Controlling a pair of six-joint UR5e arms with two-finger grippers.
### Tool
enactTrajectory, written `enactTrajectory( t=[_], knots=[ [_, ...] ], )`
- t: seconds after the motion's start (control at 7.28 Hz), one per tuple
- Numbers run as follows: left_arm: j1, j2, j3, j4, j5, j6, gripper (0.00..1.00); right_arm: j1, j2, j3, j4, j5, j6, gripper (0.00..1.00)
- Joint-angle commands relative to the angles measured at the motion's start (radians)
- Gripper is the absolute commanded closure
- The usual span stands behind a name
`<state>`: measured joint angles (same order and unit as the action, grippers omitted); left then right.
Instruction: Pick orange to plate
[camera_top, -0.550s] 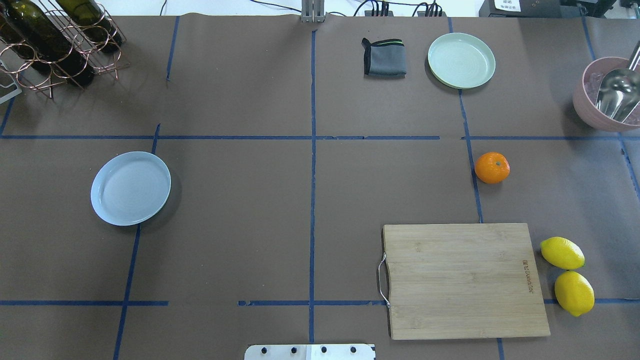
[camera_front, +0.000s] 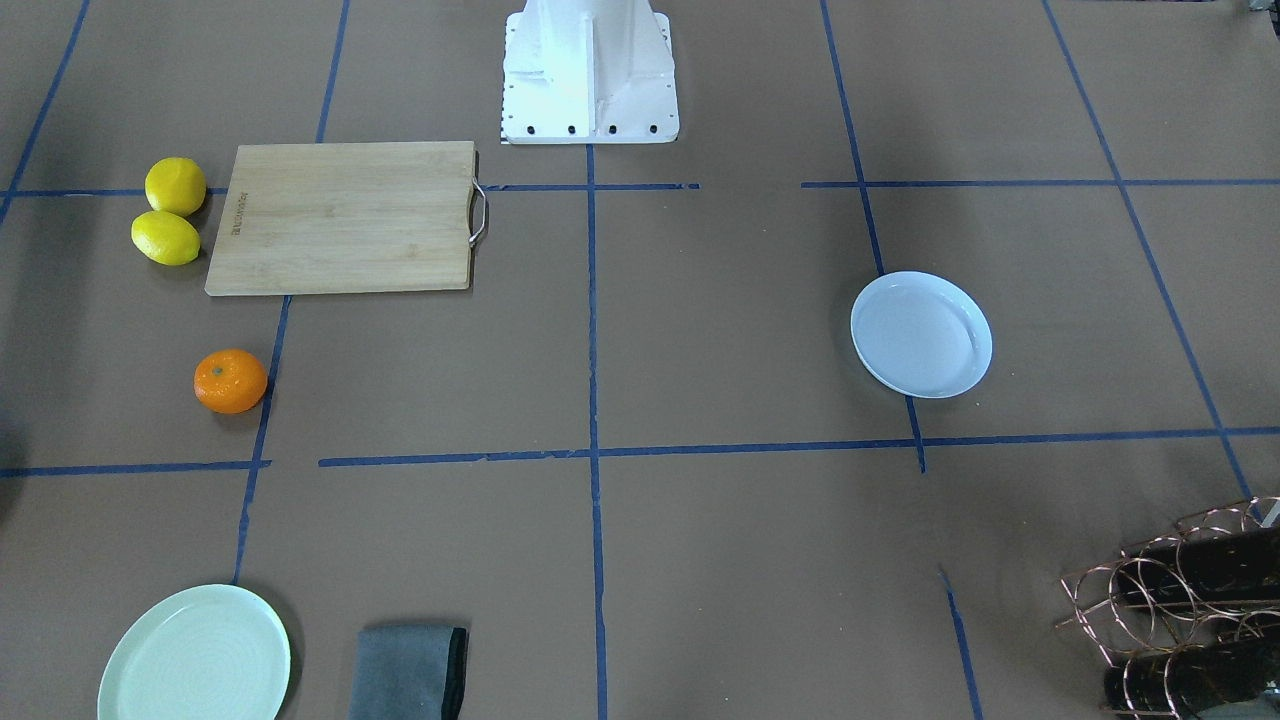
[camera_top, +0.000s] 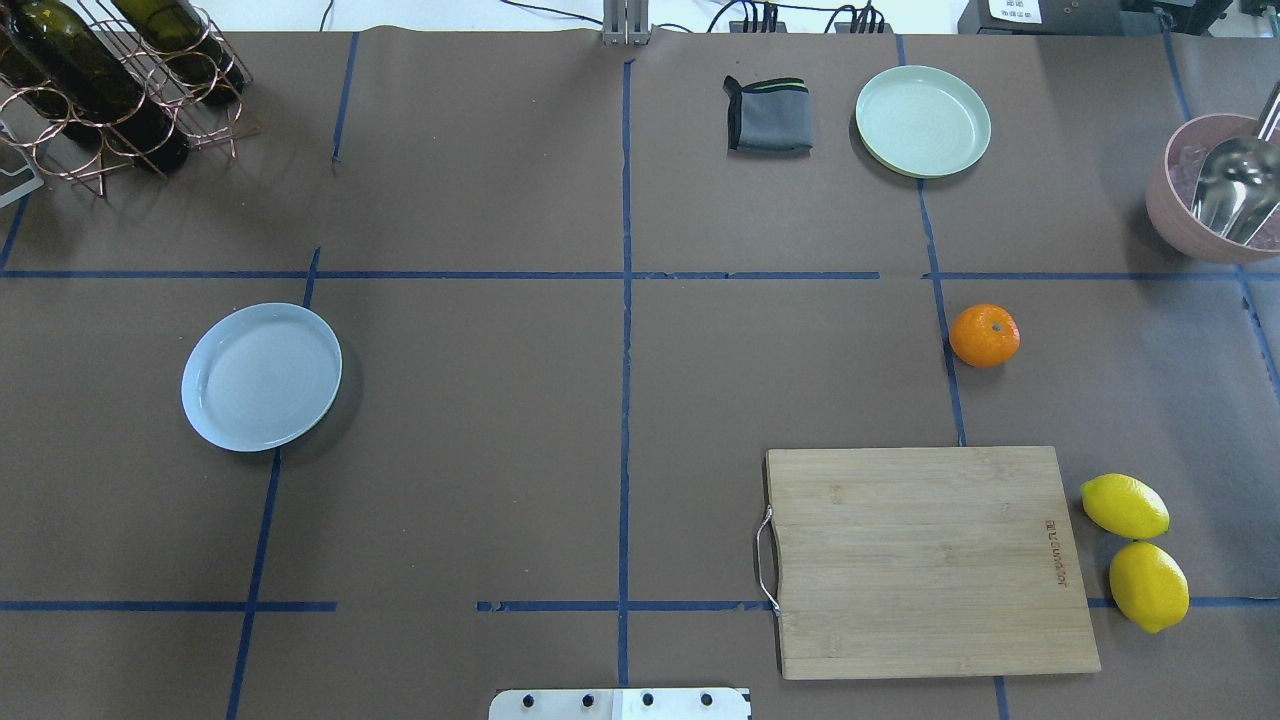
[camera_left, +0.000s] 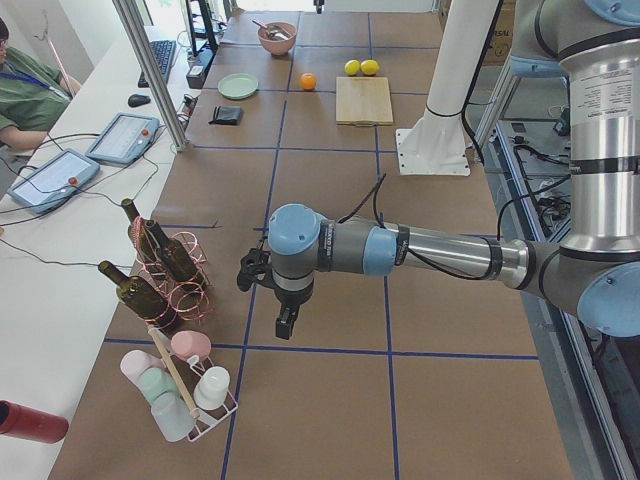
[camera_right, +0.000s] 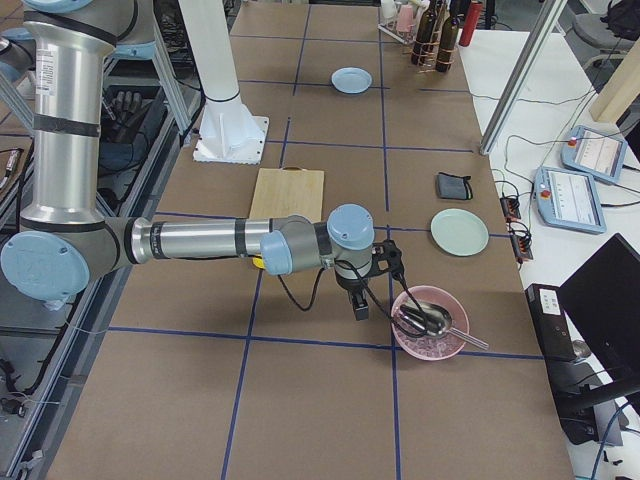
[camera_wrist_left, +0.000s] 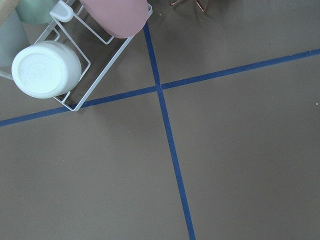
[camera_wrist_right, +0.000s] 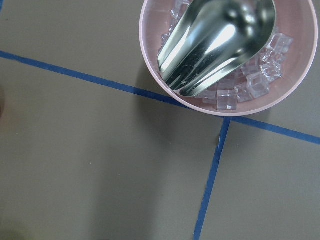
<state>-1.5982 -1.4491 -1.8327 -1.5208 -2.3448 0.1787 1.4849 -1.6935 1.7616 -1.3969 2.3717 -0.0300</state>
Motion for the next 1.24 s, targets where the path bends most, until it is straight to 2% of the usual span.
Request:
enactTrajectory(
  t=[0.0, 0.14, 0.41, 0.55, 0.69, 0.82, 0.96, 1.1],
  knots=[
    [0.010, -0.007, 0.003, -0.065, 0.010, -0.001, 0.00, 0.000, 0.000, 0.001, 0.001, 0.000, 0.001, 0.00],
    [0.012, -0.025, 0.009, -0.150, 0.010, -0.005, 0.00, 0.000, 0.000, 0.001, 0.001, 0.000, 0.001, 0.00],
    [0.010, -0.106, 0.132, -0.484, 0.015, -0.013, 0.00, 0.000, 0.000, 0.002, 0.001, 0.000, -0.001, 0.00],
    [0.010, -0.111, 0.125, -0.565, 0.012, -0.081, 0.00, 0.000, 0.000, 0.001, 0.001, -0.002, -0.002, 0.00],
    [0.010, -0.109, 0.122, -0.578, 0.009, -0.135, 0.00, 0.000, 0.000, 0.002, 0.001, -0.002, -0.001, 0.00],
    [0.021, -0.088, 0.130, -0.651, 0.007, -0.133, 0.00, 0.000, 0.000, 0.001, 0.001, -0.002, -0.001, 0.00],
    [0.096, -0.027, 0.132, -0.793, -0.013, -0.151, 0.00, 0.000, 0.000, 0.001, 0.001, -0.002, -0.001, 0.00],
    [0.175, -0.014, 0.133, -0.812, -0.018, -0.291, 0.00, 0.000, -0.001, 0.001, 0.001, -0.002, -0.001, 0.00]
  ],
)
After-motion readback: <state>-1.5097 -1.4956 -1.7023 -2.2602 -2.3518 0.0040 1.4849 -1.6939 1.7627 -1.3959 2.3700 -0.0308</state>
